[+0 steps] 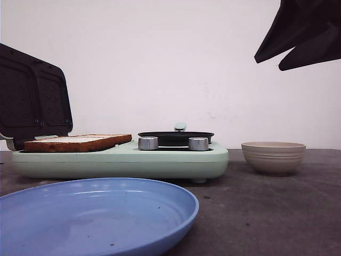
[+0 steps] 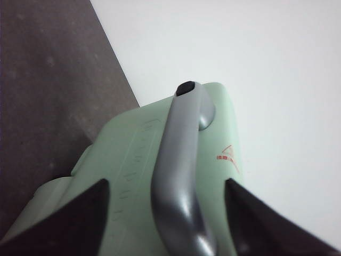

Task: Make breakfast with bread and shrimp
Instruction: 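Move the left gripper to the press lid handle and grasp it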

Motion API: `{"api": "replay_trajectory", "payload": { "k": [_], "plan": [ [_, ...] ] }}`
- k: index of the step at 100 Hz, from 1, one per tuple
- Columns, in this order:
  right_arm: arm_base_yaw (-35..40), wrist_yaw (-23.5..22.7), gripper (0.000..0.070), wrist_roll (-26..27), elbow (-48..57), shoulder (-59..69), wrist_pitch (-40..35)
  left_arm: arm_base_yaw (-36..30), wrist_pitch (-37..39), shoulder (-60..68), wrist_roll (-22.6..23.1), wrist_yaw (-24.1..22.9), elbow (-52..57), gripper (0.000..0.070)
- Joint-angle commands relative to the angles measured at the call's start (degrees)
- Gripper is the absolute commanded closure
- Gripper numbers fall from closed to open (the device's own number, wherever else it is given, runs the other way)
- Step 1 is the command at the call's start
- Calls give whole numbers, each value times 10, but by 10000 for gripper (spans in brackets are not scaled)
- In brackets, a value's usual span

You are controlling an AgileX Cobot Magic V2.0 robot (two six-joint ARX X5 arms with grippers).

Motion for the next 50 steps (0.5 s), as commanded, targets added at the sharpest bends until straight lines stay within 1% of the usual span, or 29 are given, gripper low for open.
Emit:
{"api": "replay_trajectory", "payload": {
  "k": [1, 13, 15, 19, 29, 35, 46, 50],
  "plan": [
    [4, 2, 394, 0, 2, 2, 8, 2, 8, 9, 8, 3, 11, 514],
    [4, 2, 394, 0, 2, 2, 8, 2, 7, 10, 15, 3, 11, 535],
    [4, 2, 394, 0, 2, 2, 9, 1, 7, 10, 16, 3, 11, 555],
    [4, 2, 394, 0, 2, 2, 9, 1, 7, 10, 18, 3, 11, 569],
    [4, 2, 394, 0, 2, 2, 9, 1, 7, 10, 18, 3, 11, 572],
    [4, 2, 394, 0, 2, 2, 9, 1, 7, 10, 20, 5, 11, 606],
    [4, 2, 394, 1, 2, 2, 9, 1, 7, 10, 28, 5, 11, 601],
    [4, 2, 394, 2, 2, 2, 9, 0, 7, 10, 29, 5, 11, 586]
  ]
}}
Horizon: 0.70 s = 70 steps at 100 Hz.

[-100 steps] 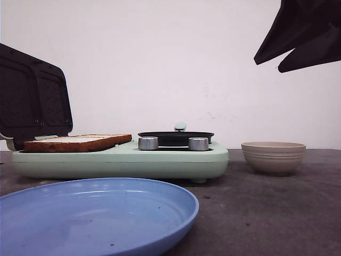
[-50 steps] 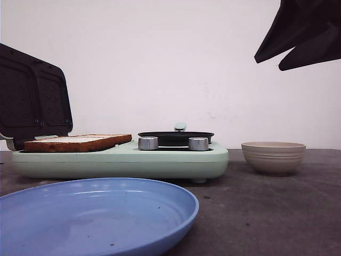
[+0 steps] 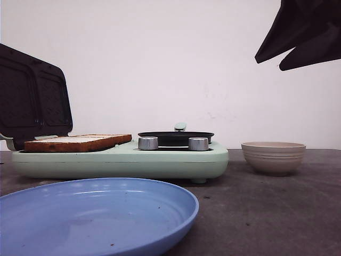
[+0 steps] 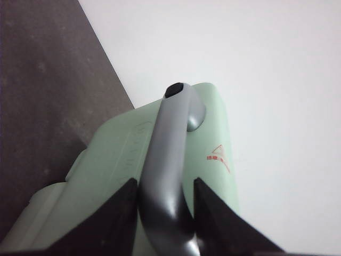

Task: Make breakfast with bread and shrimp
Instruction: 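Move the left gripper to the press lid handle and grasp it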

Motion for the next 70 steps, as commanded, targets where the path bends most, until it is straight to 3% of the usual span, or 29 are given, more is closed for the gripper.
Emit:
{"api": "replay_trajectory", "payload": {
  "k": [1, 16, 43, 48, 61, 70],
  "plan": [
    [4, 2, 394, 2, 2, 2, 8, 0, -2, 10, 16, 2, 9, 582],
    [4, 2, 394, 2, 2, 2, 8, -3, -3, 10, 16, 2, 9, 466],
    [4, 2, 394, 7, 2, 2, 8, -11, -4, 10, 16, 3, 9, 470],
    [4, 2, 394, 8, 2, 2, 8, -11, -5, 10, 17, 3, 9, 487],
    [4, 2, 394, 9, 2, 2, 7, -11, -5, 10, 25, 5, 9, 697],
    [4, 2, 394, 10, 2, 2, 7, -11, -5, 10, 32, 11, 9, 700]
  ]
}}
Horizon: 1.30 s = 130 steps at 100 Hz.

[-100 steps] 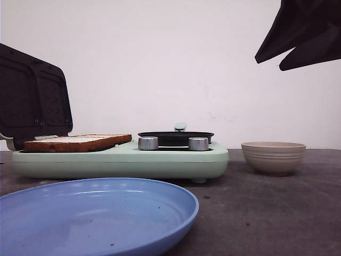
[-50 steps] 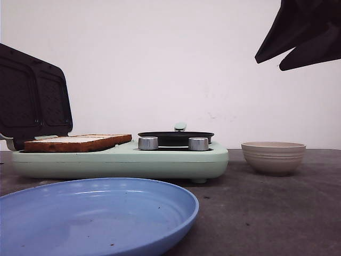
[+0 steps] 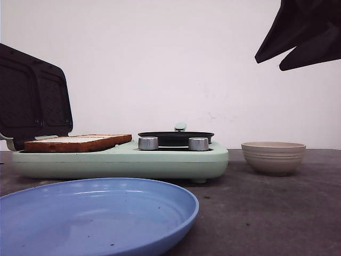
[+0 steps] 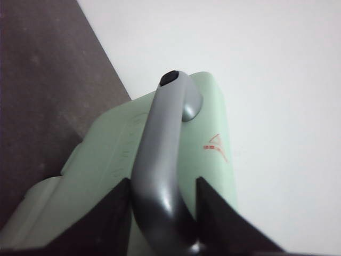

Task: Make breakfast with bread and shrimp
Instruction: 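Move the left gripper to the press lid handle and grasp it, then swing the press lid down over the bread with the left gripper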

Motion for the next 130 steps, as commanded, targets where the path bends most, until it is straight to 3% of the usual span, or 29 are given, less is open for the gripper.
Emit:
{"api": "replay_trajectory", "payload": {
  "k": [1, 61, 94, 130],
  "plan": [
    [4, 2, 394, 6, 2, 2, 7, 1, -2, 10, 33, 5, 7, 700],
    [4, 2, 394, 6, 2, 2, 5, -51, -15, 10, 113, 17, 7, 700],
    [4, 2, 394, 6, 2, 2, 1, -115, -85, 10, 210, -18, 7, 700],
    [4, 2, 394, 6, 2, 2, -4, -186, -115, 10, 250, -58, 7, 699]
  ]
}}
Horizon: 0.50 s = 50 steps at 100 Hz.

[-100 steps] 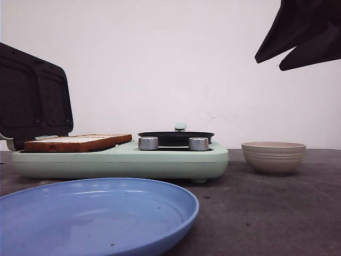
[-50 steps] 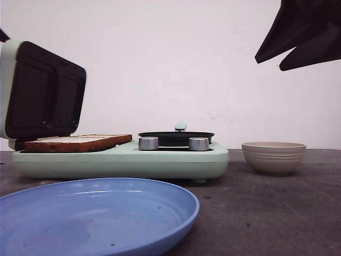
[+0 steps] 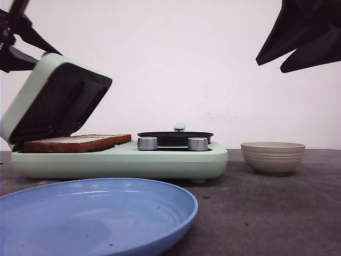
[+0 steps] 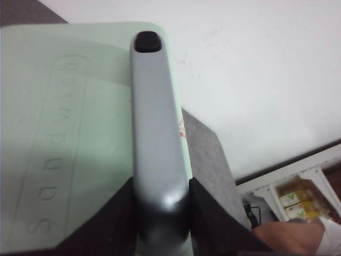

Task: Make breakfast with bread and shrimp
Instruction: 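Swing the press lid down over the bread with the left gripper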

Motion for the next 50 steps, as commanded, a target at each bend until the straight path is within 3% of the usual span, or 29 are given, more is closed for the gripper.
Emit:
{"api": "replay_trajectory", "payload": {
  "k": [1, 50],
  "plan": [
    [4, 2, 394, 6, 2, 2, 3, -1, -38, 22, 37, -37, -12, 699],
    [4, 2, 394, 6, 2, 2, 0, -105, -124, 22, 142, -159, -12, 699]
  ]
}}
